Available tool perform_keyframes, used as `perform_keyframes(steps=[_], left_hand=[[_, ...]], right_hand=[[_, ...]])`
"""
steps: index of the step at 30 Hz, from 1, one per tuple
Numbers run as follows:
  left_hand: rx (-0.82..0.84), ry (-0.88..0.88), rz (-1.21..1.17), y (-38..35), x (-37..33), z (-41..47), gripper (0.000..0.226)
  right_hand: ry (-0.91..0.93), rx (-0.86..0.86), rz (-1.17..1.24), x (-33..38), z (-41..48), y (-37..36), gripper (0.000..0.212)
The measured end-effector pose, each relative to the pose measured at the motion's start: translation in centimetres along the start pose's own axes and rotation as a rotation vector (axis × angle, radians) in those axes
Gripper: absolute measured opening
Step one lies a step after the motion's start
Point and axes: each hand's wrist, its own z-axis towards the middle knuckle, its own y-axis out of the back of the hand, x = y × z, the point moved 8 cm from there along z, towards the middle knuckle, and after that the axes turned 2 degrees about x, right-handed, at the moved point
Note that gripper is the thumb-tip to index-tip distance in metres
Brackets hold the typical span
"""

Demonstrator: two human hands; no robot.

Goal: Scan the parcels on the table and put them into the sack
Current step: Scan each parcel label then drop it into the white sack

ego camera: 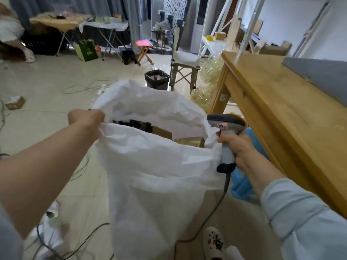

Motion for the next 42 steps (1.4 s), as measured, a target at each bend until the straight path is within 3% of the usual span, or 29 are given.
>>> perform_keyframes(steps=[4,7,9,12,15,17,19,21,24,26,29,35,42], left_hand=[[0.090,0.126,-0.019,0.2,4.7,2.8,0.024],[0.128,0.289,0.169,0.9,13.6,1.2,0.043],[0.127,0.319,0.146,0.8,15.8,0.2,0.048],[0.142,0.251,0.045,-1.0,12.3,1.2,0.051],[0.197,0.103,-0.003,-3.6,5.1,2.5,0.037],[0.243,0.026,-0.077,-5.3,1.7,2.9,0.034],[0.306,0.018,-0.154,-6.6,0.8,2.0,0.037],[0.309,0.039,-0.146,-6.8,2.3,1.2,0.049],[0.212,0.158,0.069,-4.4,9.0,-0.6,0.050],[0.184,0.266,0.102,-3.0,13.0,-1.9,0.050],[0.162,0.328,0.015,-2.9,13.1,-1.9,0.057],[0.132,0.175,-0.093,-3.6,5.5,-0.4,0.067],[0.073,0.277,0.114,-0.3,12.5,-2.5,0.053]], right_hand=[[-0.046,-0.071,-0.003,-3.3,-2.1,-0.6,0.040],[-0.233,-0.050,-0.045,-10.7,-2.9,-0.9,0.067],[-0.265,-0.082,-0.022,-12.6,-2.6,-0.4,0.075],[-0.228,-0.173,0.111,-9.7,-1.4,1.0,0.059],[-0.098,-0.171,0.288,-4.3,0.1,2.2,0.069],[-0.004,-0.148,0.307,-1.1,0.2,2.4,0.073],[0.097,-0.156,0.278,0.9,-0.6,2.4,0.058],[0.086,-0.144,0.219,-0.1,-1.3,1.9,0.049],[-0.161,-0.127,0.016,-7.5,-2.7,0.9,0.031],[-0.307,-0.133,-0.063,-11.9,-3.8,0.8,0.041],[-0.273,-0.147,-0.044,-11.5,-3.5,1.1,0.049],[-0.033,-0.144,0.181,-2.2,-2.5,2.3,0.054],[-0.235,-0.111,-0.128,-10.7,-6.6,0.1,0.031]])
